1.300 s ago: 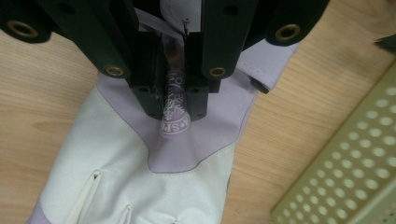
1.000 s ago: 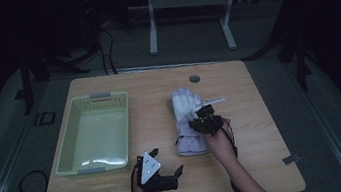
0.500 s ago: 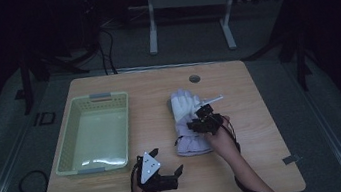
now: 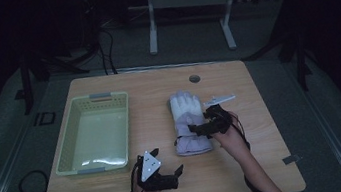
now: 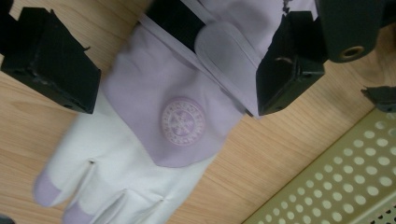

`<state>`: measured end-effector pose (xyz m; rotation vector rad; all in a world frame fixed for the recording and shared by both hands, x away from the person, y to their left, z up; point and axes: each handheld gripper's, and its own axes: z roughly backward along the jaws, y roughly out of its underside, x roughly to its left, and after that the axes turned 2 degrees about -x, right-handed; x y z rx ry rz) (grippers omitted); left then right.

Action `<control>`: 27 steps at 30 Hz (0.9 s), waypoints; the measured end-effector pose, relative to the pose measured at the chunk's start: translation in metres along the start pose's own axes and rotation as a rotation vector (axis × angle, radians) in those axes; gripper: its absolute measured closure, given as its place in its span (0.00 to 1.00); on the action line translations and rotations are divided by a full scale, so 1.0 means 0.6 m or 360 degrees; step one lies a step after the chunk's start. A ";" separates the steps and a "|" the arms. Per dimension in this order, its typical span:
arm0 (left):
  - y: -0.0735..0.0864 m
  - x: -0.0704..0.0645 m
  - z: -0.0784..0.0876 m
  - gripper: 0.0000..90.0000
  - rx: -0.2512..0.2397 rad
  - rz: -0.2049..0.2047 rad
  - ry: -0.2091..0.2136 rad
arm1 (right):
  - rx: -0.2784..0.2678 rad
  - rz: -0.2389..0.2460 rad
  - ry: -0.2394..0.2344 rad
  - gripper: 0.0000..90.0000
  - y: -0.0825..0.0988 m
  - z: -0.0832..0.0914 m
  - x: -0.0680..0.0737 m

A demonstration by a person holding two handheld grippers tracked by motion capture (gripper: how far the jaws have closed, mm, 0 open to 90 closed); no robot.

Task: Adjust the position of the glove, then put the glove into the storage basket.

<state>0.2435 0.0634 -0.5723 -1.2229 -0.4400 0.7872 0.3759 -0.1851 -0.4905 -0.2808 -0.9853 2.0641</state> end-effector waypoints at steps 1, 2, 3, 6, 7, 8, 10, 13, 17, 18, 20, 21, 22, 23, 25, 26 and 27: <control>0.000 -0.001 -0.001 0.00 0.0009 -0.0008 -0.0001 | -0.0019 0.0001 0.0001 0.15 0.001 0.004 -0.002; 0.000 -0.001 -0.001 0.00 0.0012 -0.0013 0.0000 | -0.0030 0.0000 -0.0014 0.15 0.002 0.006 -0.005; -0.001 -0.001 -0.001 0.00 0.0015 -0.0013 0.0009 | -0.0025 0.0003 -0.0021 0.15 0.003 0.009 -0.006; 0.000 0.001 -0.001 0.00 -0.0021 0.0006 0.0015 | 0.0002 0.0041 -0.0008 0.16 0.006 0.015 -0.008; 0.000 0.002 -0.001 0.00 -0.0021 0.0021 0.0026 | -0.0001 0.0043 -0.0017 0.16 0.008 0.018 -0.009; -0.001 0.002 -0.001 0.00 -0.0023 0.0037 0.0025 | -0.0006 0.0045 -0.0010 0.16 0.009 0.021 -0.010; -0.008 0.003 0.001 0.00 0.0004 0.0034 0.0050 | -0.0065 0.0084 -0.0018 0.16 0.010 0.030 -0.012; -0.026 0.002 0.007 0.00 -0.0035 0.0030 0.0087 | -0.0170 0.0224 0.0052 0.16 0.012 0.045 -0.014; -0.051 0.003 0.007 0.00 -0.0012 0.0051 0.0143 | -0.0236 0.0289 0.0141 0.16 0.013 0.061 -0.025; -0.056 0.005 0.006 0.00 -0.0004 0.0053 0.0139 | -0.0246 0.0285 0.0136 0.16 0.013 0.064 -0.029; -0.065 0.009 0.003 0.00 0.0016 0.0079 0.0136 | -0.0298 0.0308 0.0166 0.16 0.015 0.069 -0.034; -0.069 0.012 0.001 0.00 0.0027 0.0091 0.0138 | -0.0283 0.0312 0.0171 0.16 0.015 0.070 -0.036; -0.073 0.013 -0.001 0.00 0.0028 0.0096 0.0126 | -0.0278 0.0312 0.0174 0.16 0.015 0.070 -0.039; -0.079 0.016 -0.005 0.00 0.0053 0.0100 0.0103 | -0.0275 0.0292 0.0172 0.16 0.016 0.070 -0.041; -0.088 0.021 -0.011 0.00 0.0089 0.0146 0.0108 | -0.0279 0.0279 0.0180 0.16 0.016 0.069 -0.045; -0.092 0.024 -0.014 0.00 0.0106 0.0165 0.0120 | -0.0283 0.0256 0.0187 0.16 0.016 0.068 -0.047; -0.097 0.027 -0.017 0.00 0.0128 0.0178 0.0109 | -0.0288 0.0236 0.0170 0.15 0.016 0.067 -0.049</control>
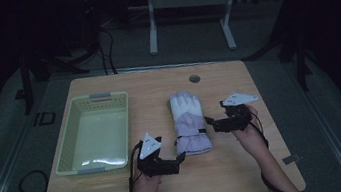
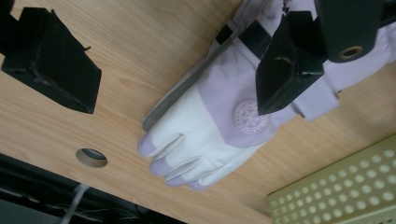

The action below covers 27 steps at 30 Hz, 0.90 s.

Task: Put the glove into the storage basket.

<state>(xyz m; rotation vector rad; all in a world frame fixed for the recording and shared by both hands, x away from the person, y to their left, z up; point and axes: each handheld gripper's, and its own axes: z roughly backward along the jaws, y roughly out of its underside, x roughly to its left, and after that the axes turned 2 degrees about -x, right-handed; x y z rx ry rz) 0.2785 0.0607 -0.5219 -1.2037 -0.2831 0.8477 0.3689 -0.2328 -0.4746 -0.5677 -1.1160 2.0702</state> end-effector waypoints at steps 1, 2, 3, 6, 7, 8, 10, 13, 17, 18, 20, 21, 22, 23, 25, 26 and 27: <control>-0.006 0.002 -0.004 0.00 0.0034 -0.0004 -0.0025 | -0.0004 -0.0026 -0.0009 0.15 0.000 -0.002 -0.002; -0.012 0.004 -0.008 0.00 0.0055 -0.0002 -0.0029 | -0.0001 -0.0043 0.0009 0.15 0.000 -0.004 -0.004; -0.017 0.007 -0.012 0.00 0.0068 0.0003 -0.0030 | -0.0004 -0.0068 -0.0007 0.14 0.001 -0.007 -0.006; -0.032 0.013 -0.026 0.00 0.0113 0.0017 -0.0044 | -0.0005 -0.0152 -0.0033 0.14 -0.002 -0.014 -0.010; -0.036 0.014 -0.030 0.00 0.0126 0.0016 -0.0057 | -0.0011 -0.0166 -0.0036 0.13 -0.003 -0.017 -0.010; -0.039 0.014 -0.034 0.00 0.0134 0.0021 -0.0077 | -0.0009 -0.0180 -0.0056 0.13 -0.004 -0.020 -0.010; -0.046 0.014 -0.043 0.00 0.0162 0.0060 -0.0082 | 0.0015 -0.0197 -0.0061 0.12 -0.005 -0.029 -0.011; -0.051 0.011 -0.051 0.00 0.0171 0.0084 -0.0070 | 0.0046 -0.0217 -0.0081 0.15 -0.005 -0.045 -0.010; -0.043 0.009 -0.060 0.00 0.0220 0.0102 -0.0098 | 0.0105 -0.0273 -0.0070 0.24 0.002 -0.069 -0.011; -0.040 0.010 -0.061 0.00 0.0236 0.0118 -0.0100 | 0.0108 -0.0300 -0.0080 0.25 0.004 -0.075 -0.012; -0.033 0.012 -0.063 0.10 0.0245 0.0150 -0.0122 | 0.0121 -0.0344 -0.0095 0.27 0.009 -0.085 -0.012; -0.028 0.013 -0.066 0.13 0.0261 0.0156 -0.0120 | 0.0121 -0.0365 -0.0113 0.27 0.012 -0.089 -0.012; -0.024 0.013 -0.071 0.14 0.0284 0.0157 -0.0152 | 0.0128 -0.0384 -0.0115 0.29 0.015 -0.093 -0.010; -0.020 0.014 -0.075 0.14 0.0304 0.0157 -0.0166 | 0.0140 -0.0398 -0.0134 0.32 0.019 -0.097 -0.010; -0.010 0.018 -0.087 0.16 0.0362 0.0200 -0.0167 | 0.0158 -0.0479 -0.0184 0.36 0.027 -0.105 -0.012; -0.007 0.020 -0.091 0.16 0.0377 0.0220 -0.0159 | 0.0173 -0.0533 -0.0220 0.37 0.032 -0.110 -0.015; -0.003 0.023 -0.095 0.16 0.0397 0.0247 -0.0147 | 0.0186 -0.0562 -0.0236 0.37 0.034 -0.113 -0.016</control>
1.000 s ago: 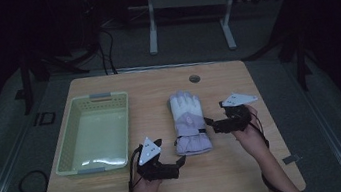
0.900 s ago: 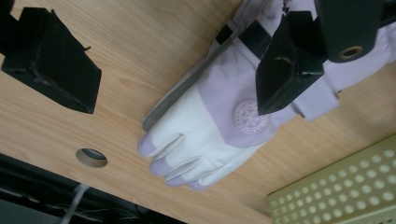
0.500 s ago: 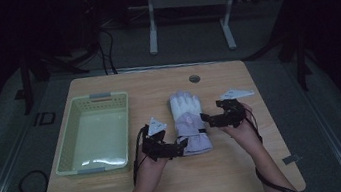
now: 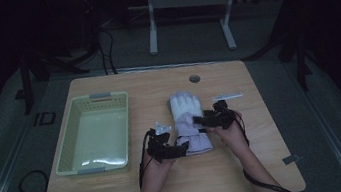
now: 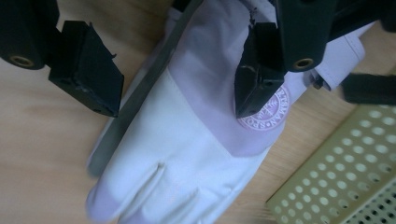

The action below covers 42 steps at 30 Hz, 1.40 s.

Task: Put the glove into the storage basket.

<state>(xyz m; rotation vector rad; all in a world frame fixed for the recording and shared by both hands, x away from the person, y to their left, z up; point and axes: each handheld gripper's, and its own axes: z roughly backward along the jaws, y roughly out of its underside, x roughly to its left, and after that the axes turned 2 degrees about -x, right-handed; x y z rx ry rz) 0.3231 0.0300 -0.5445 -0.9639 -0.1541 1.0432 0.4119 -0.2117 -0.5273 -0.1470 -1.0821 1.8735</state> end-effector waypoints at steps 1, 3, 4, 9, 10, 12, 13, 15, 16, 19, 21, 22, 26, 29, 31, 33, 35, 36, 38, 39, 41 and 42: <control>0.002 0.003 -0.004 0.16 0.0009 0.0019 -0.0005 | 0.0023 -0.0020 -0.0014 0.39 0.002 -0.004 -0.003; 0.007 0.009 -0.013 0.16 0.0053 0.0052 0.0007 | 0.0051 -0.0051 -0.0039 0.41 0.006 -0.008 -0.008; 0.009 0.012 -0.016 0.16 0.0065 0.0068 0.0016 | 0.0088 -0.0060 -0.0056 0.43 0.009 -0.011 -0.010; 0.011 0.027 -0.028 0.32 0.0147 0.0120 0.0163 | 0.0241 -0.0187 -0.0150 0.52 0.019 -0.026 -0.023; 0.011 0.028 -0.028 0.37 0.0152 0.0118 0.0186 | 0.0244 -0.0198 -0.0175 0.52 0.021 -0.026 -0.026; 0.012 0.030 -0.031 0.48 0.0165 0.0125 0.0259 | 0.0258 -0.0223 -0.0217 0.61 0.023 -0.028 -0.028; 0.012 0.031 -0.032 0.50 0.0168 0.0125 0.0268 | 0.0261 -0.0215 -0.0214 0.64 0.023 -0.027 -0.027; 0.011 0.034 -0.034 0.60 0.0190 0.0151 0.0310 | 0.0280 -0.0187 -0.0193 0.72 0.021 -0.026 -0.022; 0.010 0.034 -0.033 0.63 0.0194 0.0156 0.0311 | 0.0282 -0.0180 -0.0179 0.76 0.020 -0.026 -0.020; 0.004 0.027 -0.030 0.74 0.0211 0.0133 0.0276 | 0.0275 -0.0124 -0.0118 0.85 0.017 -0.023 -0.008; 0.000 0.022 -0.028 0.77 0.0227 0.0116 0.0253 | 0.0260 -0.0076 -0.0073 0.87 0.014 -0.019 0.002; -0.002 0.020 -0.026 0.78 0.0236 0.0100 0.0245 | 0.0253 -0.0057 -0.0058 0.88 0.012 -0.016 0.006; -0.012 0.012 -0.015 0.80 0.0242 0.0053 0.0219 | 0.0212 0.0004 -0.0025 0.88 0.007 -0.005 0.020; -0.025 0.008 -0.002 0.80 0.0229 0.0014 0.0201 | 0.0174 0.0037 -0.0006 0.88 -0.002 0.004 0.031; -0.035 0.007 0.008 0.80 0.0227 -0.0003 0.0202 | 0.0149 0.0069 0.0006 0.88 -0.009 0.012 0.040; -0.046 0.005 0.018 0.80 0.0222 -0.0029 0.0197 | 0.0125 0.0107 0.0017 0.88 -0.020 0.021 0.049; -0.054 0.004 0.026 0.80 0.0223 -0.0039 0.0199 | 0.0109 0.0119 0.0016 0.88 -0.027 0.027 0.055; -0.058 0.005 0.031 0.80 0.0223 -0.0044 0.0200 | 0.0106 0.0126 0.0016 0.88 -0.031 0.029 0.058; -0.065 0.004 0.040 0.80 0.0215 -0.0052 0.0196 | 0.0090 0.0133 0.0011 0.88 -0.038 0.034 0.064; -0.069 0.003 0.045 0.80 0.0211 -0.0066 0.0188 | 0.0079 0.0135 0.0006 0.88 -0.042 0.036 0.067; -0.076 0.003 0.056 0.80 0.0211 -0.0083 0.0184 | 0.0065 0.0135 -0.0005 0.88 -0.048 0.041 0.073; -0.076 0.003 0.056 0.80 0.0211 -0.0083 0.0184 | 0.0065 0.0135 -0.0005 0.88 -0.048 0.041 0.073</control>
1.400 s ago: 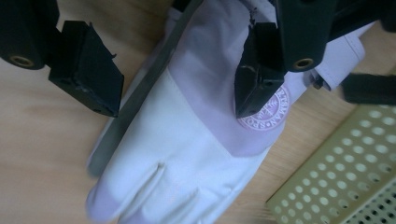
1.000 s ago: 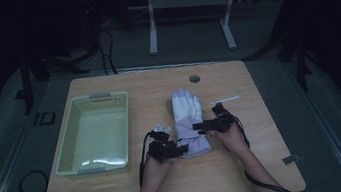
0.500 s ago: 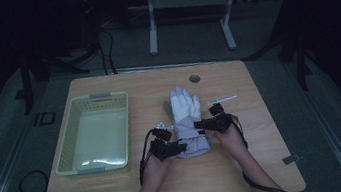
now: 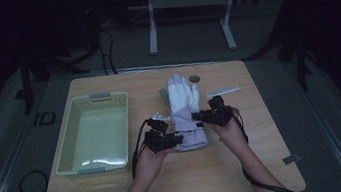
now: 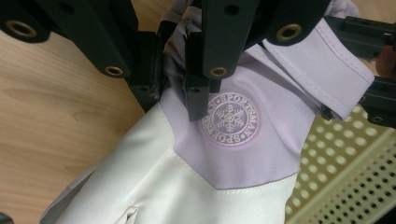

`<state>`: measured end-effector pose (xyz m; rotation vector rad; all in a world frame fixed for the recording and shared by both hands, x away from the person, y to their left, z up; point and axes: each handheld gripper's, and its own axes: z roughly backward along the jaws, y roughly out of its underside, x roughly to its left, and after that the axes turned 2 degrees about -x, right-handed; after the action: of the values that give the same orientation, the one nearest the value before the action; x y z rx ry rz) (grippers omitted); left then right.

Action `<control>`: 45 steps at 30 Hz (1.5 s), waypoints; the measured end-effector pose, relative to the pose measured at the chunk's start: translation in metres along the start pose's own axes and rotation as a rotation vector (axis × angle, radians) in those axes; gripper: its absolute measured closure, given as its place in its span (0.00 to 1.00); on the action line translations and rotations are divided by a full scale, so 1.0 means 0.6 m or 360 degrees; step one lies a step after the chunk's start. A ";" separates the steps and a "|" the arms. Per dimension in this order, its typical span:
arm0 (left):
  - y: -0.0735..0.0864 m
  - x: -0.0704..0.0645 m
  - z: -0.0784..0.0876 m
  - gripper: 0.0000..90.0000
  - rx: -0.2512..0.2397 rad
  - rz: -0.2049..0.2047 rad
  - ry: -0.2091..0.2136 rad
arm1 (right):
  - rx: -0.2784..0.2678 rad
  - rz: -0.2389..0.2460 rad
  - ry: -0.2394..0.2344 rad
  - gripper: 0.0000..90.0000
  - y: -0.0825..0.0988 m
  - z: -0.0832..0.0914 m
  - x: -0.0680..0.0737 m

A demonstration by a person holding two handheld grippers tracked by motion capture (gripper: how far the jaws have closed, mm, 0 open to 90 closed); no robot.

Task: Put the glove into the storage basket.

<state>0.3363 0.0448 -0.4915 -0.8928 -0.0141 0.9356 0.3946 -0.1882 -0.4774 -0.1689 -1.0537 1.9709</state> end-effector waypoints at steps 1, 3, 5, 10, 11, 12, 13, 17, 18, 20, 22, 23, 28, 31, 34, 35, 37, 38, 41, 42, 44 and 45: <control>-0.001 0.000 0.003 0.80 0.0002 -0.0002 0.0001 | -0.0012 0.0014 0.0003 0.88 -0.005 0.003 0.005; -0.006 0.000 0.012 0.80 0.0003 -0.0013 -0.0003 | -0.0014 0.0026 0.0007 0.88 -0.011 0.005 0.011; -0.010 0.001 0.022 0.80 0.0003 -0.0023 -0.0008 | -0.0015 0.0058 0.0023 0.88 -0.021 0.007 0.021; -0.017 0.005 0.055 0.80 -0.0012 -0.0052 -0.0037 | -0.0044 0.0087 0.0009 0.88 -0.043 0.009 0.045; -0.018 0.006 0.062 0.80 -0.0011 -0.0052 -0.0041 | -0.0049 0.0087 0.0003 0.89 -0.047 0.008 0.050; -0.018 0.007 0.068 0.80 -0.0012 -0.0054 -0.0049 | -0.0049 0.0101 0.0002 0.89 -0.051 0.008 0.056; -0.019 0.008 0.075 0.80 -0.0010 -0.0059 -0.0058 | -0.0053 0.0111 0.0002 0.89 -0.055 0.007 0.061; -0.022 0.016 0.101 0.80 -0.0009 -0.0101 -0.0095 | -0.0069 0.0140 -0.0014 0.88 -0.072 0.001 0.084; -0.022 0.021 0.107 0.80 -0.0009 -0.0106 -0.0099 | -0.0073 0.0148 -0.0007 0.88 -0.076 -0.001 0.090; -0.023 0.030 0.116 0.80 0.0002 -0.0099 -0.0094 | -0.0072 0.0156 0.0001 0.88 -0.085 -0.007 0.103; -0.024 0.035 0.126 0.80 0.0015 -0.0112 -0.0104 | -0.0073 0.0159 0.0004 0.88 -0.090 -0.011 0.111; -0.025 0.037 0.130 0.80 0.0016 -0.0116 -0.0112 | -0.0072 0.0156 -0.0002 0.88 -0.094 -0.015 0.116; -0.016 0.053 0.156 0.80 0.0009 -0.0152 -0.0130 | -0.0085 0.0171 -0.0032 0.88 -0.105 -0.032 0.138; -0.009 0.066 0.169 0.80 0.0007 -0.0133 -0.0139 | -0.0076 0.0185 -0.0037 0.88 -0.111 -0.046 0.154; -0.002 0.079 0.184 0.80 0.0007 -0.0131 -0.0154 | -0.0075 0.0195 -0.0038 0.88 -0.118 -0.060 0.171; 0.000 0.084 0.191 0.80 0.0008 -0.0123 -0.0152 | -0.0074 0.0207 -0.0041 0.88 -0.120 -0.065 0.177; 0.004 0.094 0.204 0.80 0.0008 -0.0109 -0.0158 | -0.0067 0.0208 -0.0055 0.88 -0.127 -0.074 0.190; 0.006 0.099 0.211 0.80 0.0011 -0.0111 -0.0161 | -0.0070 0.0208 -0.0059 0.88 -0.130 -0.079 0.196; 0.009 0.109 0.225 0.80 0.0013 -0.0104 -0.0177 | -0.0072 0.0210 -0.0066 0.89 -0.136 -0.088 0.210; 0.014 0.123 0.242 0.80 0.0024 -0.0095 -0.0191 | -0.0074 0.0215 -0.0066 0.89 -0.144 -0.103 0.231; 0.017 0.128 0.249 0.80 0.0026 -0.0092 -0.0196 | -0.0069 0.0222 -0.0076 0.89 -0.148 -0.114 0.244; 0.025 0.140 0.262 0.80 0.0031 -0.0087 -0.0204 | -0.0064 0.0221 -0.0080 0.89 -0.151 -0.120 0.251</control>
<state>0.3195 0.2110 -0.4281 -0.8095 -0.1382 0.9393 0.3936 -0.0079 -0.4177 -0.2206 -1.1411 2.0884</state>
